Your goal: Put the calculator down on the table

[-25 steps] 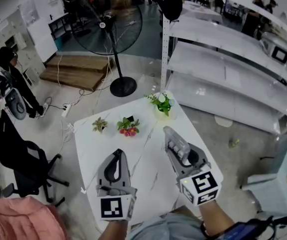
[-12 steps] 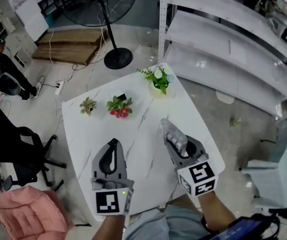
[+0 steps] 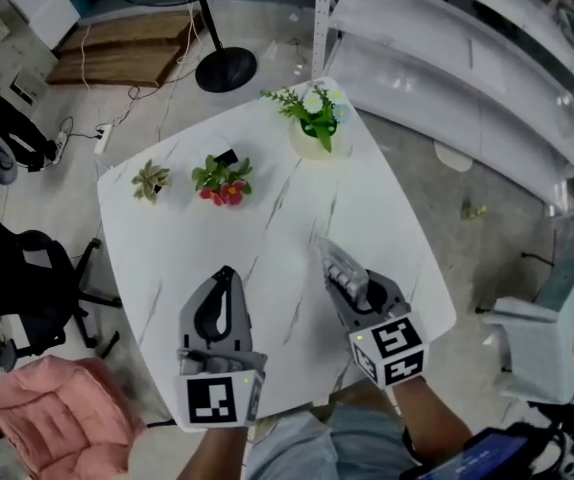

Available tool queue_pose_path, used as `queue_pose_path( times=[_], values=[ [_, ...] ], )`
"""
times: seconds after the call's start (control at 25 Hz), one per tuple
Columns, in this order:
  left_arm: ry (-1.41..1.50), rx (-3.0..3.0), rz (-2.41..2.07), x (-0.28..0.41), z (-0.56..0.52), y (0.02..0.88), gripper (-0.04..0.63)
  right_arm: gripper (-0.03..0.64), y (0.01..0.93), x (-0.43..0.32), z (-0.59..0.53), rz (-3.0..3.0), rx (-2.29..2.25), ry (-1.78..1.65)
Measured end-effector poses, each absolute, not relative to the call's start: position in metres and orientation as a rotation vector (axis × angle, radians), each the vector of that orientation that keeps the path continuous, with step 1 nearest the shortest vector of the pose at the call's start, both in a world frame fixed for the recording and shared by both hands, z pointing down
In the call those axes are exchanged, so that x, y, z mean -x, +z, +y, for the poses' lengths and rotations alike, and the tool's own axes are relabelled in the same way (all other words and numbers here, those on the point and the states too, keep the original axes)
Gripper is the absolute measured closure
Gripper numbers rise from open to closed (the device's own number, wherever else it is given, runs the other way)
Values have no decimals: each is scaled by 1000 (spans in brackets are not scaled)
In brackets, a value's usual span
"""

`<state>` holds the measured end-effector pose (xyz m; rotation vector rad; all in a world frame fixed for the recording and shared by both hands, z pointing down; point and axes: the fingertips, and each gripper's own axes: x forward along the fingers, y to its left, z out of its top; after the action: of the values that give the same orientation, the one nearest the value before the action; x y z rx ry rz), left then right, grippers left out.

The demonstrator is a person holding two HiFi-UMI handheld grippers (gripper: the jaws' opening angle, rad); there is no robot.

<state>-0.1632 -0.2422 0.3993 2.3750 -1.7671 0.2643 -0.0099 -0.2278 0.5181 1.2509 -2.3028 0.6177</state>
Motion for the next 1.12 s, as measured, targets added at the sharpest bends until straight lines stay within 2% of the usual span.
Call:
queue_pose_path(
  times=[0.32, 1.12],
  values=[
    [297, -2326, -1707, 160, -249, 432, 586, 468, 551, 18, -211, -2238, -1184, 722],
    [328, -2275, -1722, 173, -273, 445, 586, 465, 567, 22, -239, -2161, -1171, 854]
  ],
)
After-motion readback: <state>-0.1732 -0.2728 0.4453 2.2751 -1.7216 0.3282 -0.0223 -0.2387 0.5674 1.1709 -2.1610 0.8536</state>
